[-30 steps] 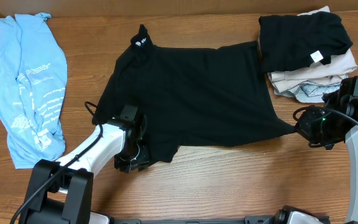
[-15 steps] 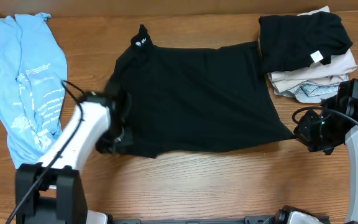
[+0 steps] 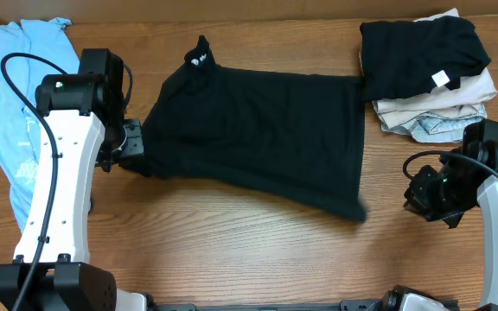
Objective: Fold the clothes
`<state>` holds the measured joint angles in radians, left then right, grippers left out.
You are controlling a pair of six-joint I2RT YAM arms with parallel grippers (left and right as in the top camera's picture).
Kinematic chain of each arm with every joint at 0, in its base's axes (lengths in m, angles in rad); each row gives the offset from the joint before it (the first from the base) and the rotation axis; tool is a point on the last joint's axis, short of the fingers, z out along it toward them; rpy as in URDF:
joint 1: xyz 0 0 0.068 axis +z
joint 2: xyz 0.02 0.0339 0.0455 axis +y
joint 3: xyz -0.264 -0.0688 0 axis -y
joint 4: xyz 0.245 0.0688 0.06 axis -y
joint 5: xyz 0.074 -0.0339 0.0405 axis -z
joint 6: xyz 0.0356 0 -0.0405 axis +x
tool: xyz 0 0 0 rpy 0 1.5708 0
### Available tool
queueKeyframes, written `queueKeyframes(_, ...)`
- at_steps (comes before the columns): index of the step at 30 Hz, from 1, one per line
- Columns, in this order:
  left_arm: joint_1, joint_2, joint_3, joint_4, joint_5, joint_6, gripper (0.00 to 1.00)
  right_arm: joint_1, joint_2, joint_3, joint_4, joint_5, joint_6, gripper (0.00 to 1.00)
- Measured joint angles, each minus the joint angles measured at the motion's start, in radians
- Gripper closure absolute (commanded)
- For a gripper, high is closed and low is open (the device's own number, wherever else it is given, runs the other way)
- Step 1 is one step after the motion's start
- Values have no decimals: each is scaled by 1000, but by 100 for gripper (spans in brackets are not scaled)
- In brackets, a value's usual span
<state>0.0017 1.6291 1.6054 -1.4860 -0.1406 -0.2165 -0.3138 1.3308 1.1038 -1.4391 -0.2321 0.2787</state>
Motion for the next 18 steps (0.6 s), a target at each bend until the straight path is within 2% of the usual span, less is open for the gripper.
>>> queueKeyframes(4, 0, 0, -1, 14, -4, 17, 96, 0, 0, -18, 11, -5, 16, 96)
queueKeyframes(9, 0, 1, -44, 123, 31, 19, 96, 7, 0, -19, 58, -42, 21, 95)
queueKeyframes(12, 0, 3, -73, 173, 56, 23, 96, 75, 0, -24, 101, -54, 32, 87)
queueKeyframes(15, 0, 13, -83, 202, 74, 29, 96, 210, 0, -62, 163, -63, 72, 69)
queueKeyframes(18, 0, 15, -85, 225, 81, 33, 96, 372, 0, -150, 248, -69, 164, 61)
